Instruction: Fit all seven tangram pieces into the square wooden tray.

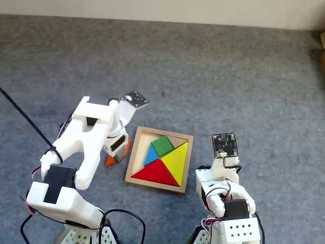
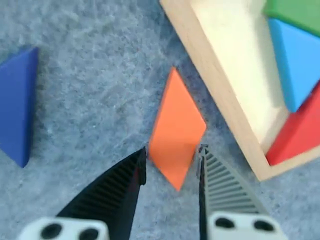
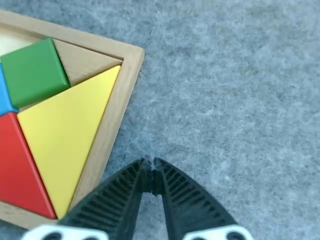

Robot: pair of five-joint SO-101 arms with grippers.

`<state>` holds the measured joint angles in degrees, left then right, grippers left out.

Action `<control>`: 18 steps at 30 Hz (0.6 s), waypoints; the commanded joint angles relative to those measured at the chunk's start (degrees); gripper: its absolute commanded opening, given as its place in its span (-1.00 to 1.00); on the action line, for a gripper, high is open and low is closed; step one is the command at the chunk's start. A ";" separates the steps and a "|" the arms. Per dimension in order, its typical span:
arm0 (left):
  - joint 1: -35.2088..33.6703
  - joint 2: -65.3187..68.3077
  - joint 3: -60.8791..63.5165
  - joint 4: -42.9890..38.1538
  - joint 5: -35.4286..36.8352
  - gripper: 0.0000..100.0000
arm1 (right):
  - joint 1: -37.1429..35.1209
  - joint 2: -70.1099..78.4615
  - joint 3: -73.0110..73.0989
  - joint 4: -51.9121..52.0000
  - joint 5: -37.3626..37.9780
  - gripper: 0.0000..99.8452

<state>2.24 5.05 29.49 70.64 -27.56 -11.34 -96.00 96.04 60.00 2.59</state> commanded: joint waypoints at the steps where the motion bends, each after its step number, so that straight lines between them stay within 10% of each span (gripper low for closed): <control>1: 1.01 -1.71 1.01 -2.20 0.53 -0.64 | -0.40 -0.57 8.48 0.31 -0.26 -0.96; 10: 0.40 -2.42 -0.22 -1.93 0.70 -0.65 | -0.40 -0.57 8.48 0.31 -0.26 -0.96; 18: 2.95 -6.73 -11.21 13.71 1.23 -0.65 | -0.40 -0.57 8.48 0.31 -0.26 -0.96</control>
<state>2.24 1.89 22.20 80.40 -27.38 -11.34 -96.00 96.04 60.00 2.59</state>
